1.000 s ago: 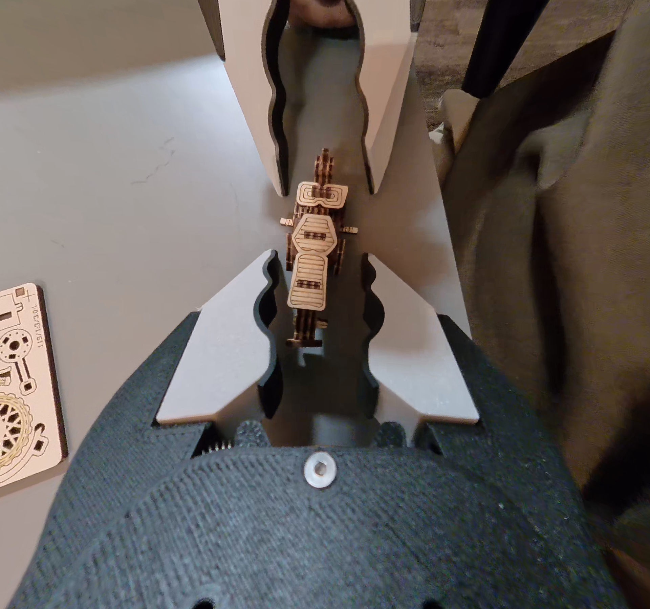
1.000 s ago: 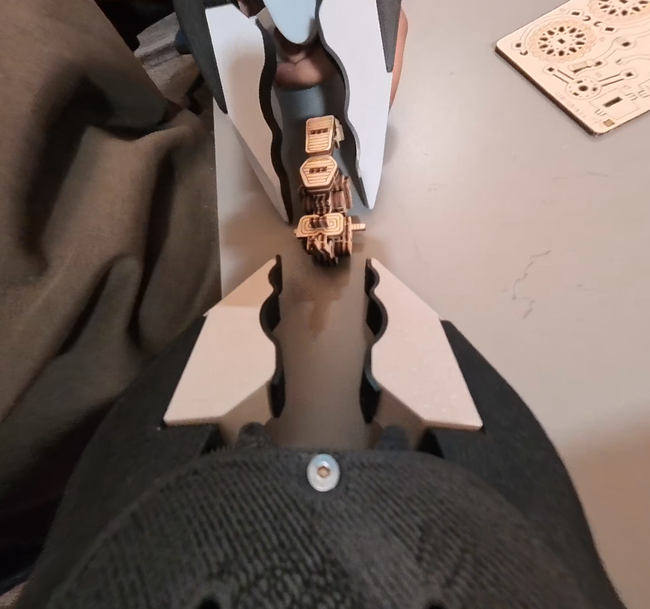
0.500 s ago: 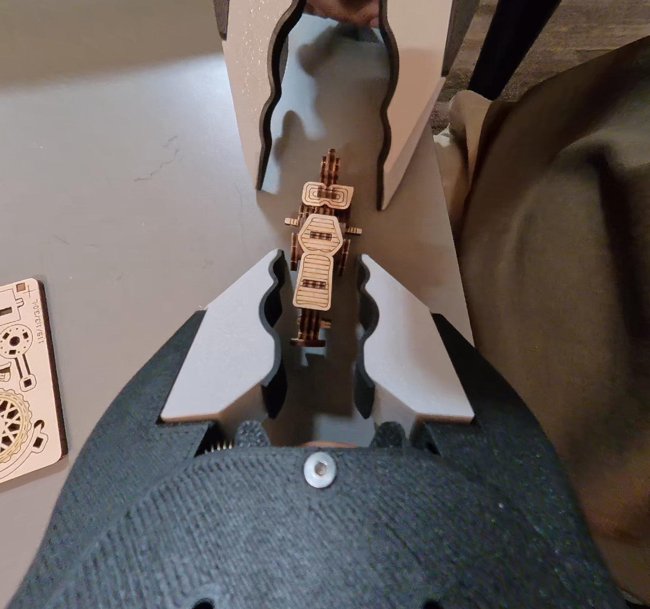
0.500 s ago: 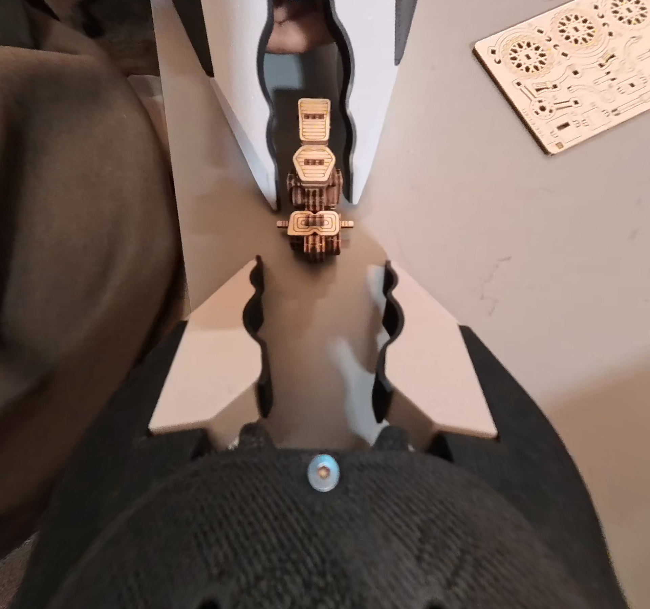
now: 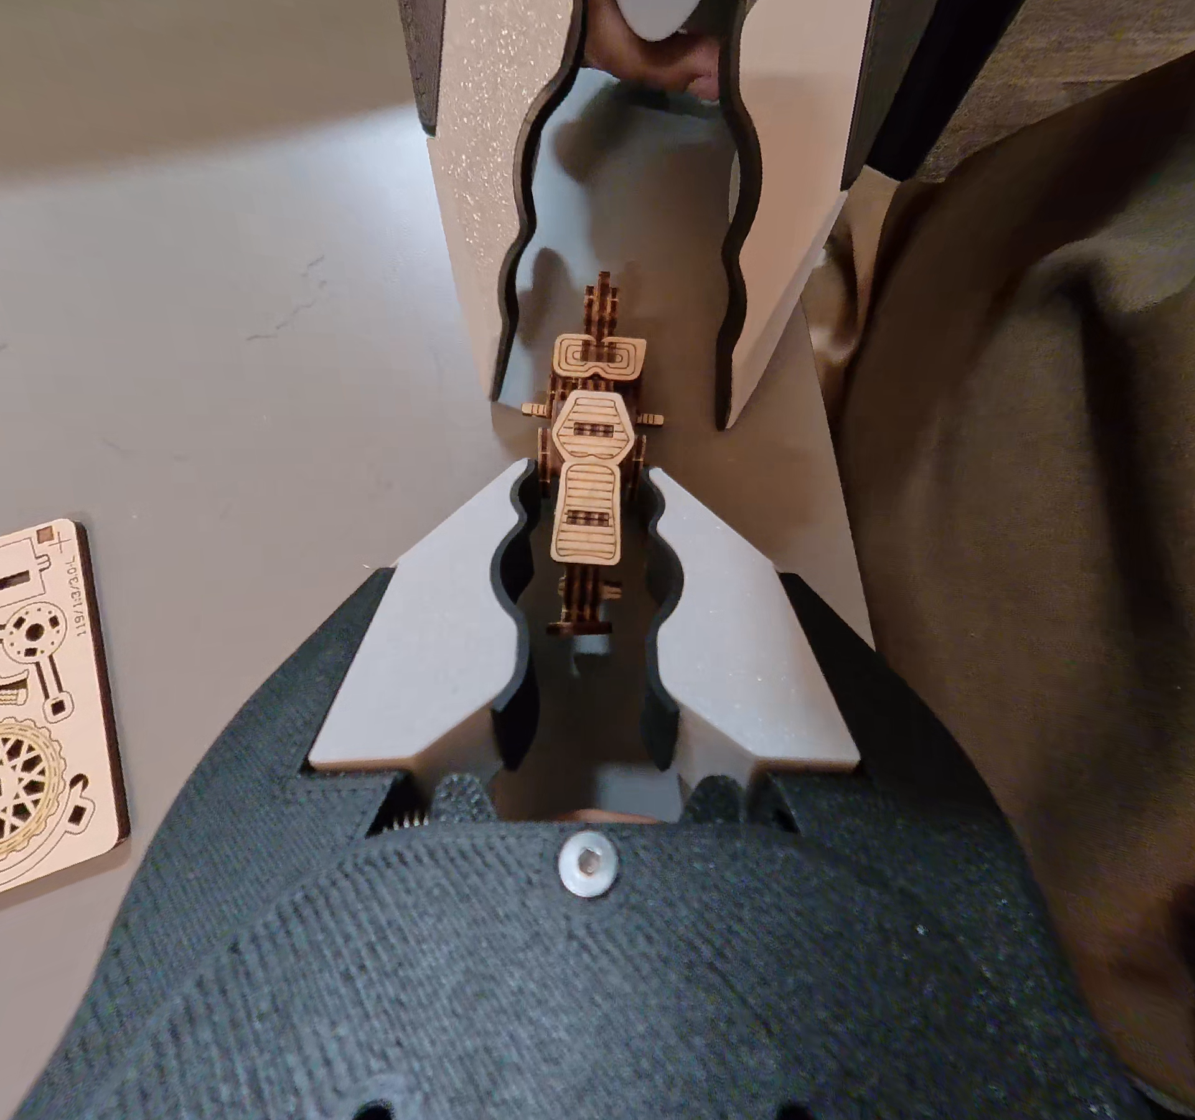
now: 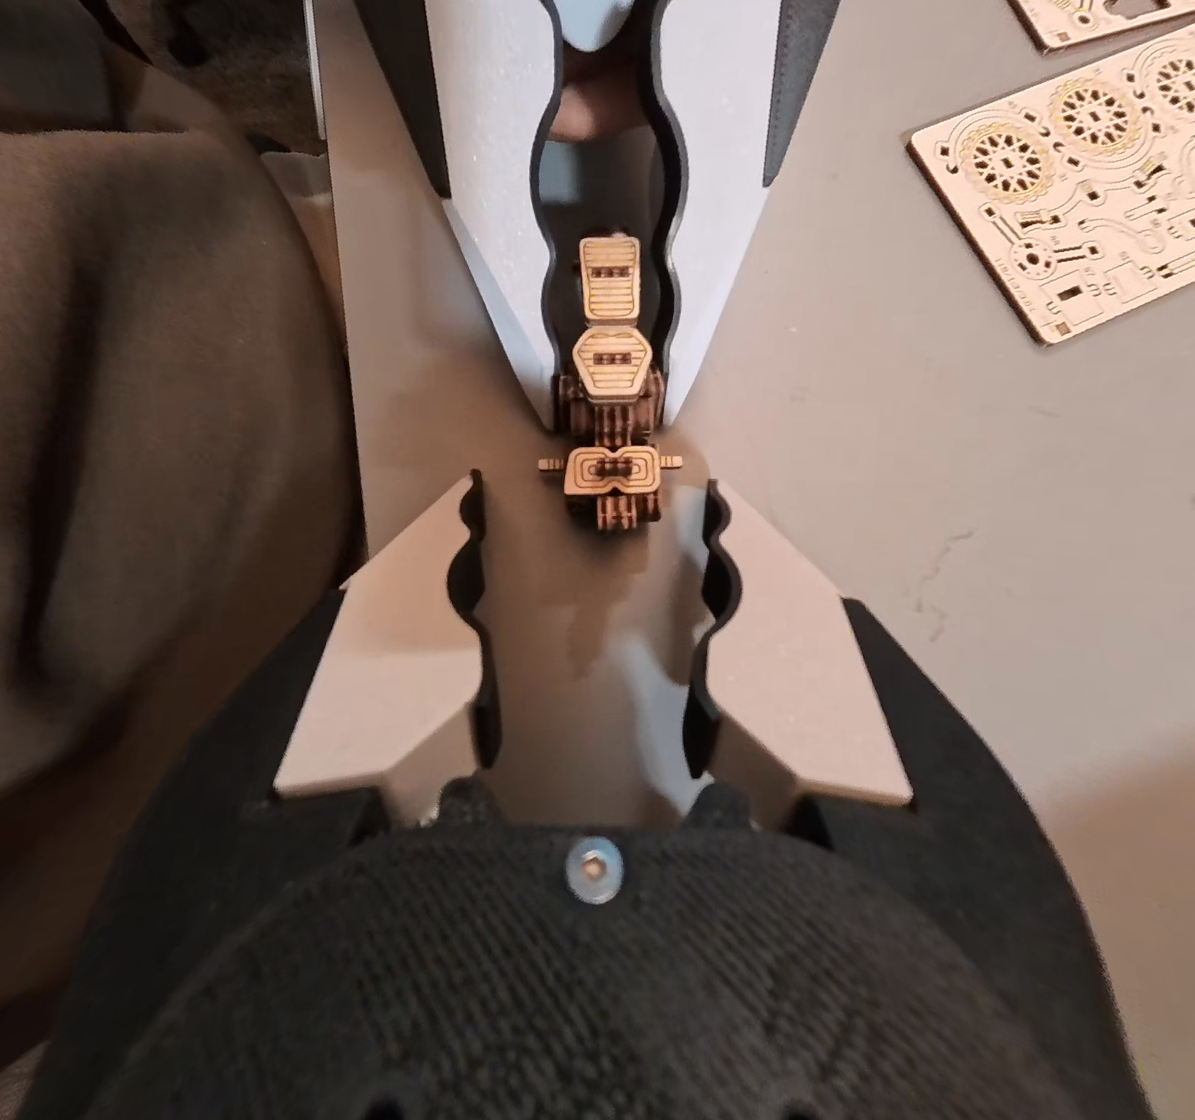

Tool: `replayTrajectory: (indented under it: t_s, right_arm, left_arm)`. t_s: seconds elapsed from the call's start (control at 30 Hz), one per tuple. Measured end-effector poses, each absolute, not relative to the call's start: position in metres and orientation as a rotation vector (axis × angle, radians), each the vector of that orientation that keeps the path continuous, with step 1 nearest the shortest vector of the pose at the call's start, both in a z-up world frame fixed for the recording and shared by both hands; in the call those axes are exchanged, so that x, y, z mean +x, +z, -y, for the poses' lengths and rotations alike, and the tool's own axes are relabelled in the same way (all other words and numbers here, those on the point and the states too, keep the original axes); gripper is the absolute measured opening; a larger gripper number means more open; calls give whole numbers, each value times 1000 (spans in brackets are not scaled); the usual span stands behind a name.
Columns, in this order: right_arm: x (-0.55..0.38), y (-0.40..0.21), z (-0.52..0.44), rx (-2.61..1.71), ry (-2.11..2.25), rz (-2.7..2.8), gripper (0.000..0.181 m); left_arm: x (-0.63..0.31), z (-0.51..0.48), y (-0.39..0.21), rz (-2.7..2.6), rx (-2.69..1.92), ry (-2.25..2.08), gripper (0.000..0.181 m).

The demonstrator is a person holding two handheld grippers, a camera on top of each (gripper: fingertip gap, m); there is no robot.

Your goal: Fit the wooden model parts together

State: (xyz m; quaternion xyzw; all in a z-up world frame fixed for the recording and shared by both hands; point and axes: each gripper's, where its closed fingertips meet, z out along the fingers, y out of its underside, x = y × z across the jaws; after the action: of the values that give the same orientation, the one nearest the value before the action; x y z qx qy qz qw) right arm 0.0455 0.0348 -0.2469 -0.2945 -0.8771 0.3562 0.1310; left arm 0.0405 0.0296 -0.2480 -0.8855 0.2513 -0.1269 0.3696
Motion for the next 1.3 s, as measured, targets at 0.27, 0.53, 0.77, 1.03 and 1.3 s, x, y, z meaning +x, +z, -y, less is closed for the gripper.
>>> replayTrajectory:
  t_s: [0.27,0.53,0.77,1.03,1.3]
  right_arm:
    - [41,-245,-34,-811,1056,2525,51]
    - [40,-245,-34,-806,1107,2534,41]
    - [39,-245,-32,-825,1151,2539,42]
    - [39,-245,-33,-833,1133,2541,41]
    - [40,-246,-33,-830,1110,2549,40]
  left_arm:
    - [41,-29,-249,-645,-2278,-338,30]
    - [41,-29,-249,-647,-2277,-335,30]
    - [41,-29,-249,-646,-2278,-339,30]
    - [41,-29,-249,-646,-2278,-340,30]
    - [41,-29,-249,-652,-2275,-331,30]
